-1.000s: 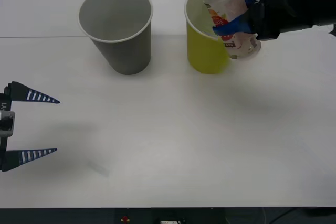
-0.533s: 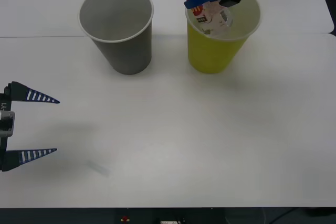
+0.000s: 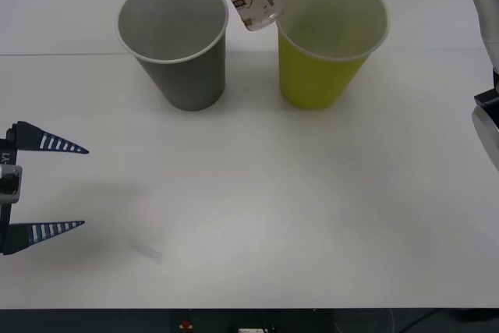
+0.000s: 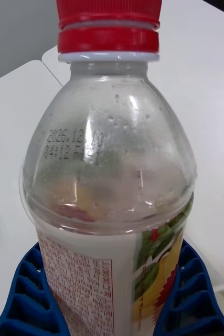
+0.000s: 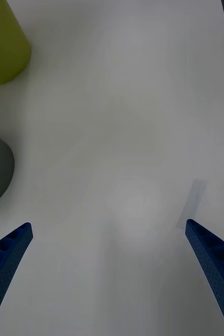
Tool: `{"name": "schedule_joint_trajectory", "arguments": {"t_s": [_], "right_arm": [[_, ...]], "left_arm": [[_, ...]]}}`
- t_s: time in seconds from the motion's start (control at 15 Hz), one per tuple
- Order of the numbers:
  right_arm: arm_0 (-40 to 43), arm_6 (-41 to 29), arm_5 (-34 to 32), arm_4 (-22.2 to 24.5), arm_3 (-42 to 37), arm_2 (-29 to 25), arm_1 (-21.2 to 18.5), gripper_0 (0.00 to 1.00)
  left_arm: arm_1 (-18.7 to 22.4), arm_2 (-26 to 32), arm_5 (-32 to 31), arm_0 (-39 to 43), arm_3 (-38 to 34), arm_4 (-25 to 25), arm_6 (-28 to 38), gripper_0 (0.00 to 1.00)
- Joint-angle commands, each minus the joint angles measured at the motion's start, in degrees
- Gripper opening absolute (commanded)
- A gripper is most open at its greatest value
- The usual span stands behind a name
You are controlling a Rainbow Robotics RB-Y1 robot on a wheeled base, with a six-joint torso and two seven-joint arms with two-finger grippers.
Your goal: Put the can into the green bin and the plastic bottle into the gray bin
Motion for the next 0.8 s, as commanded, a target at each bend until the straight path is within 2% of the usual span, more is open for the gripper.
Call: {"name": "schedule_joint_trajectory", "arguments": {"t_s": [0.07,0.47,0.67,0.8], "right_arm": [[-2.9,1.1,3.5,1.5,5.8,1.5,3.2,0.00],[-8.4,1.3,14.7,4.4,17.9,6.3,10.0,0.00],[-8.5,1.3,19.1,4.5,18.4,9.4,11.2,0.00],[-8.5,1.3,20.0,4.3,18.4,9.5,11.8,0.00]], "left_arm": [[0.0,0.0,0.0,0.0,0.0,0.0,0.0,1.00],[0.0,0.0,0.0,0.0,0.0,0.0,0.0,1.00],[0.0,0.0,0.0,0.0,0.0,0.0,0.0,1.00],[0.0,0.0,0.0,0.0,0.0,0.0,0.0,1.00]]}}
